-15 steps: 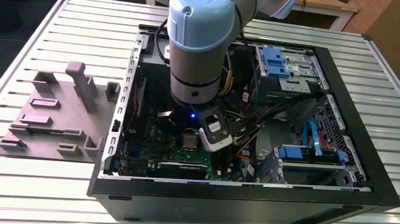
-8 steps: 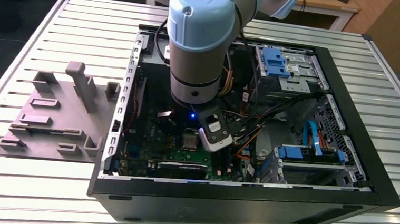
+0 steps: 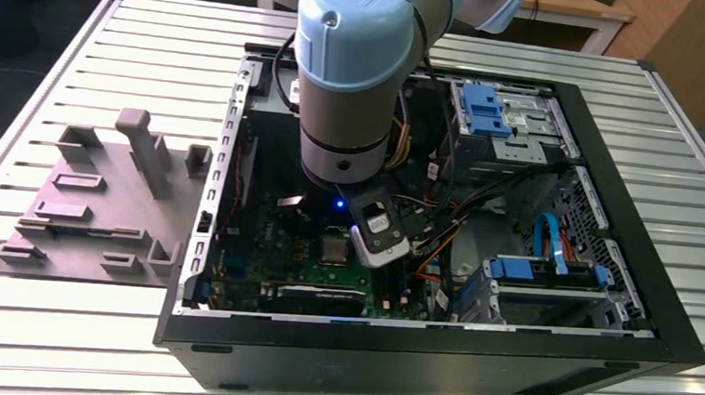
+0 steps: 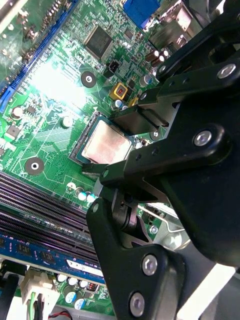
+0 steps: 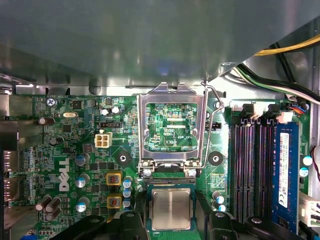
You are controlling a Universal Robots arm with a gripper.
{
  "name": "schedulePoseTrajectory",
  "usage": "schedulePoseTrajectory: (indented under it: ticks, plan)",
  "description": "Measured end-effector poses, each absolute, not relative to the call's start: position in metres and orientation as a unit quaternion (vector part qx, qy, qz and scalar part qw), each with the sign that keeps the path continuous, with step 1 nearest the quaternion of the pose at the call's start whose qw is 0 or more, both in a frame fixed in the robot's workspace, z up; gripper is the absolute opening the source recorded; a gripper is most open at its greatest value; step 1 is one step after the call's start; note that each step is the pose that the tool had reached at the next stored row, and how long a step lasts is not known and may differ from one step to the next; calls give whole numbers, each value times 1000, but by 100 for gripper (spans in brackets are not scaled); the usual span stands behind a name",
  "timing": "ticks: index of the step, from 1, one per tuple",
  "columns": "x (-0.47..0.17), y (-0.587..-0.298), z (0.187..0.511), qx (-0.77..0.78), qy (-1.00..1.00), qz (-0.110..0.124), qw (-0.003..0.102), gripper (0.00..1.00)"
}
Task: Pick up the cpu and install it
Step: 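Place the cpu into insertion slot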
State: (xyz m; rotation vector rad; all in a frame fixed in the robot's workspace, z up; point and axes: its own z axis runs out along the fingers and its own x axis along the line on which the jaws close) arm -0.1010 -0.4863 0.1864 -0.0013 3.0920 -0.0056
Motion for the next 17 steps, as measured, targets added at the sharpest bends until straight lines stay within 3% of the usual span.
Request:
schedulePoseTrajectory:
  ticks: [13, 14, 17]
  plan:
    - [-101, -486, 186, -1, 1000, -2, 25, 48]
    - [-101, -486, 186, -1, 1000, -2, 25, 54]
    - [-101, -486, 186, 0, 1000, -2, 25, 54]
